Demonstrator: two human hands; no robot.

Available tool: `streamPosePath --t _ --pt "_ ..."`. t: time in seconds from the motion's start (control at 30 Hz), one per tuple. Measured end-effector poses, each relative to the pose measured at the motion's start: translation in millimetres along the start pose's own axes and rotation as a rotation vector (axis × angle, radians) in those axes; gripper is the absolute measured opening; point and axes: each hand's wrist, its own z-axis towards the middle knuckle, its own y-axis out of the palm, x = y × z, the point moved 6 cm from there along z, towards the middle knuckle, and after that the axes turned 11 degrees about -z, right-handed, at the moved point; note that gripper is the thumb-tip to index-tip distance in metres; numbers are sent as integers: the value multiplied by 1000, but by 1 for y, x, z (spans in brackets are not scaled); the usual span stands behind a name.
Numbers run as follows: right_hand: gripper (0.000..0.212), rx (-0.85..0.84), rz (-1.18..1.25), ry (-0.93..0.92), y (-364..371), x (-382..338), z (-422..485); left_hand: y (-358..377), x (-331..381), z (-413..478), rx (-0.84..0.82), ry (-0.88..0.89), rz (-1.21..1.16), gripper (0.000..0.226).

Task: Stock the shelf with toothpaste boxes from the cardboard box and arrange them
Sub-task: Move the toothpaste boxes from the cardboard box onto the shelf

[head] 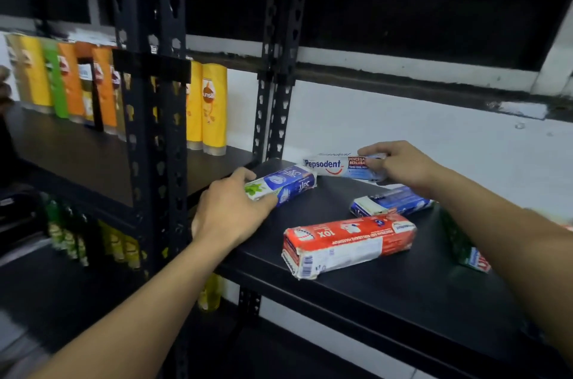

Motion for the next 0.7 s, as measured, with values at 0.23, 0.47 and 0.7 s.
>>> streamPosePath --t 0.23,0.47,0.7 --pt "42 -34 -390 -55 22 4 39 4 1 5 -2 36 23 61" --pt "35 57 -676 -112 35 3 53 6 0 6 -20 33 24 72" --pt "43 1 -807 -139 50 1 47 5 3 4 -37 52 21 70"
